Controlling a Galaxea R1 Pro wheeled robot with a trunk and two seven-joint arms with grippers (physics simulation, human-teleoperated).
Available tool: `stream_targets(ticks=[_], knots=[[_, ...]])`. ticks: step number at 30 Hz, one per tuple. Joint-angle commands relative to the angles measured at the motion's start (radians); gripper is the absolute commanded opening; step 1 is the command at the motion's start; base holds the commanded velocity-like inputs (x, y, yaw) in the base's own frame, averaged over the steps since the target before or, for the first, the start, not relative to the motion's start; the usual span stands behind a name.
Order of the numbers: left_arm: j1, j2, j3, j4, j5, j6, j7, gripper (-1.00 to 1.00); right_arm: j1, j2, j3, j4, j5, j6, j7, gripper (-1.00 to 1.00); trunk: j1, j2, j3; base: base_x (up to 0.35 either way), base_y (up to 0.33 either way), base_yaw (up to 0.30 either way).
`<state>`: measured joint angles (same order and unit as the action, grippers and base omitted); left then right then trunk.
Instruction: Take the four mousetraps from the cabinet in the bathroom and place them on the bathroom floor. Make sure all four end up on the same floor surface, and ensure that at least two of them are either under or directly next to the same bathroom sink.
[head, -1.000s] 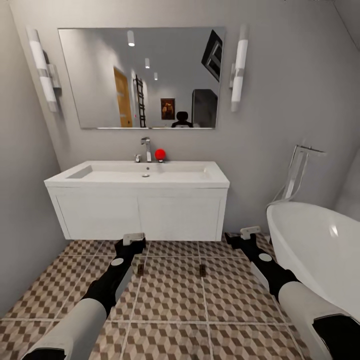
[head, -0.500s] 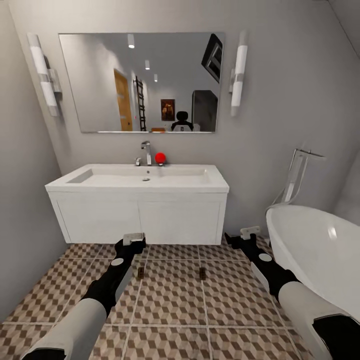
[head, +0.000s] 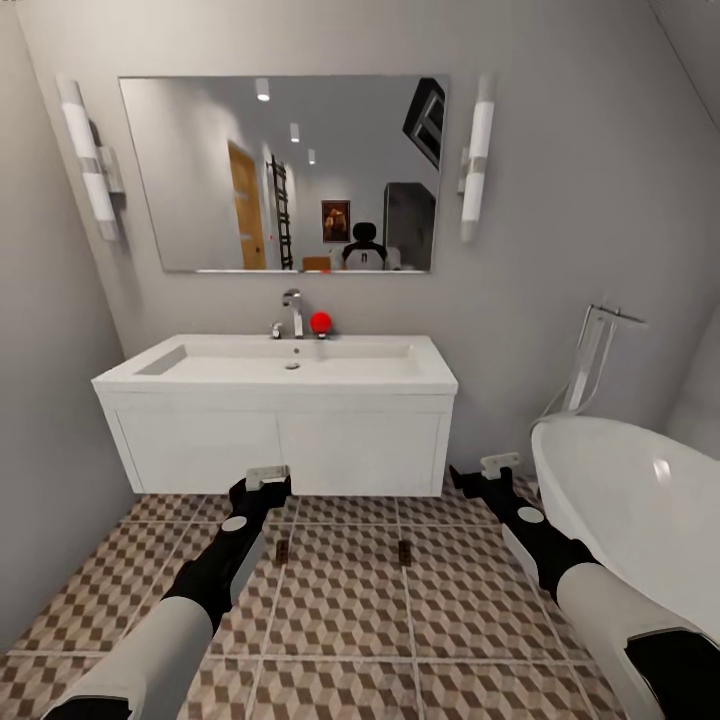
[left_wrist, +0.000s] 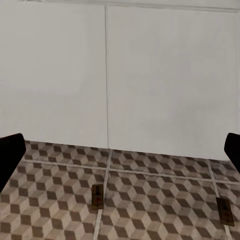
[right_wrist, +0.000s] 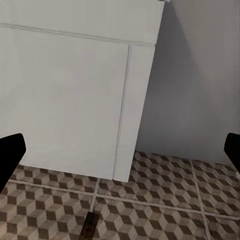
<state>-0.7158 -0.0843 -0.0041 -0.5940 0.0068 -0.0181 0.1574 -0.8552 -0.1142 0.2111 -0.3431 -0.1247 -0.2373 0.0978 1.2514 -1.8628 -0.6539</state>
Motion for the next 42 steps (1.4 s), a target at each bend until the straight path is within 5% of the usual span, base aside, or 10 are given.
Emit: stream_targets(ticks=[1,42], knots=[[-0.001,0.0,-0.001,0.0,0.001,-0.002,0.004,1.0,-0.001,-0.001,0.005,0.001,-0.01,-0.004,0.003,1.0,-0.004,0.007,0.002,0.0,0.0,0.0],[-0.001,-0.003,-0.001,0.003,0.001,-0.003,0.004,1.0,-0.001,-0.001,0.005,0.001,-0.012,-0.004,0.003,1.0,-0.161,0.294,0.131,-0.123,0.097,0.0]])
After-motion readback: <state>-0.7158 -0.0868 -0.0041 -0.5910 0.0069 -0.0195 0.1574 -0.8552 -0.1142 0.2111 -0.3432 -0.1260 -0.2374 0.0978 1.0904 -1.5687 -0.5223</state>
